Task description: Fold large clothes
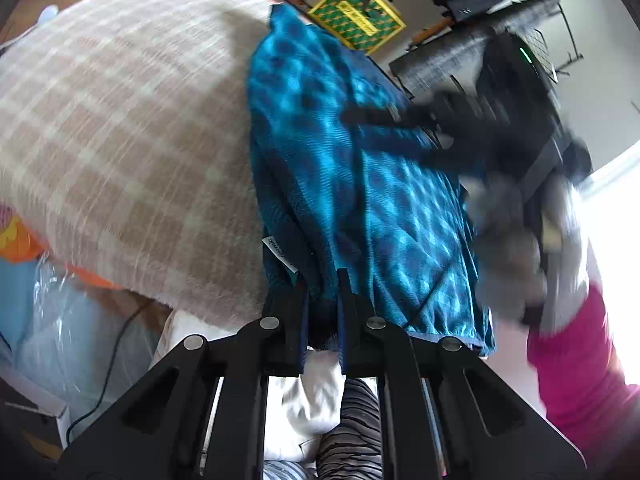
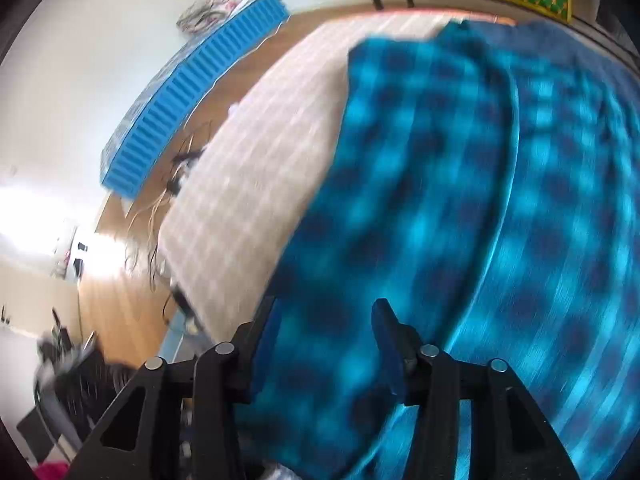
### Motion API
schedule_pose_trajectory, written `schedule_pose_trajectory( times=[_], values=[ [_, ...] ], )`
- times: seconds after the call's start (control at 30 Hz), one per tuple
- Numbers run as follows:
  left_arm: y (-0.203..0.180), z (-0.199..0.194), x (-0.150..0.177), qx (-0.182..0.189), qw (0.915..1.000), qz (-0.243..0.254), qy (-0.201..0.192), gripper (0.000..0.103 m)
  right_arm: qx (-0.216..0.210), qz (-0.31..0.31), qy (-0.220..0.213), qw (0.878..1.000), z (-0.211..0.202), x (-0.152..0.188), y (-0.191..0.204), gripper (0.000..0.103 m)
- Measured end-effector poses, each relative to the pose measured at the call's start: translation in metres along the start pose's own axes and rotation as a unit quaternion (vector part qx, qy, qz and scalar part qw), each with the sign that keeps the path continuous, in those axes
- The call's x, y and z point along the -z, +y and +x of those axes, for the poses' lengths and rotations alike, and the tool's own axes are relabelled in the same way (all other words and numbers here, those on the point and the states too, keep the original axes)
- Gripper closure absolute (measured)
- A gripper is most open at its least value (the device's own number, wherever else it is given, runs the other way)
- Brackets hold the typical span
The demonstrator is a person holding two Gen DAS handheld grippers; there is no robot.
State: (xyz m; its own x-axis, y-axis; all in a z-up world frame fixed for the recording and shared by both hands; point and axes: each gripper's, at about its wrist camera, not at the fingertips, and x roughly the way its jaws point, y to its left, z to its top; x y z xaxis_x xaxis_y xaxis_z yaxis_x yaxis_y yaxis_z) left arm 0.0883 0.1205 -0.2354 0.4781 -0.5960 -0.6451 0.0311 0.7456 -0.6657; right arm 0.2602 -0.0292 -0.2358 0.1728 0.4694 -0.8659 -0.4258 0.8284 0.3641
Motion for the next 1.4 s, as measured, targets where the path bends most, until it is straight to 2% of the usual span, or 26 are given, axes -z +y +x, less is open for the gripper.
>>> schedule_pose_trajectory(
  times=[0.13, 0.27, 0.4, 0.6, 0.7, 0.73, 0.87, 0.9, 0.97, 1.07, 1.1, 1.2, 1.3, 1.4],
  values=[
    [-0.007, 0.003, -0.004, 0.009, 0.9999, 0.011, 0.003, 0.094, 0.023, 0.009, -0.015, 1.0, 0.004, -0.049, 0.001, 0.052],
    [-0.01, 0.008, -0.007, 0.017, 0.9997, 0.017, 0.009, 0.094, 0.045, 0.022, -0.026, 0.998, 0.022, -0.095, 0.0, 0.04],
    [-0.012, 0.012, -0.011, 0.025, 0.9994, 0.018, 0.016, 0.094, 0.088, 0.024, -0.012, 0.996, 0.064, -0.135, 0.003, 0.04],
    [-0.014, 0.018, -0.013, 0.029, 0.9987, 0.031, 0.03, 0.094, 0.194, 0.01, 0.001, 0.981, 0.108, -0.164, -0.005, 0.04],
    [-0.015, 0.018, -0.014, 0.026, 0.9983, 0.04, 0.034, 0.094, 0.206, 0.011, 0.008, 0.978, 0.118, -0.169, -0.013, 0.038],
    [-0.015, 0.018, -0.014, 0.025, 0.9982, 0.041, 0.035, 0.094, 0.206, 0.006, 0.005, 0.979, 0.117, -0.17, -0.013, 0.041],
    [-0.021, 0.017, -0.016, 0.021, 0.998, 0.047, 0.036, 0.094, 0.229, -0.009, 0.003, 0.973, 0.114, -0.171, -0.016, 0.074],
    [-0.023, 0.017, -0.016, 0.019, 0.9979, 0.05, 0.036, 0.094, 0.231, -0.011, 0.001, 0.973, 0.112, -0.172, -0.019, 0.079],
    [-0.029, 0.018, -0.017, 0.013, 0.9977, 0.057, 0.036, 0.094, 0.224, -0.013, -0.003, 0.974, 0.106, -0.17, -0.022, 0.089],
    [-0.037, 0.018, -0.016, 0.006, 0.9973, 0.064, 0.035, 0.094, 0.188, 0.005, -0.014, 0.982, 0.095, -0.167, -0.033, 0.092],
    [-0.04, 0.016, -0.016, 0.002, 0.9974, 0.065, 0.031, 0.094, 0.167, 0.017, -0.024, 0.986, 0.089, -0.169, -0.037, 0.092],
    [-0.053, 0.012, -0.015, -0.003, 0.9967, 0.077, 0.027, 0.094, 0.067, 0.081, -0.067, 0.992, 0.061, -0.165, -0.065, 0.092],
    [-0.07, 0.01, -0.011, -0.009, 0.9944, 0.103, 0.023, 0.094, -0.008, 0.126, -0.102, 0.987, 0.037, -0.156, -0.092, 0.092],
    [-0.087, 0.012, -0.008, -0.012, 0.9916, 0.126, 0.025, 0.094, -0.053, 0.151, -0.133, 0.978, 0.015, -0.146, -0.117, 0.093]
  ],
)
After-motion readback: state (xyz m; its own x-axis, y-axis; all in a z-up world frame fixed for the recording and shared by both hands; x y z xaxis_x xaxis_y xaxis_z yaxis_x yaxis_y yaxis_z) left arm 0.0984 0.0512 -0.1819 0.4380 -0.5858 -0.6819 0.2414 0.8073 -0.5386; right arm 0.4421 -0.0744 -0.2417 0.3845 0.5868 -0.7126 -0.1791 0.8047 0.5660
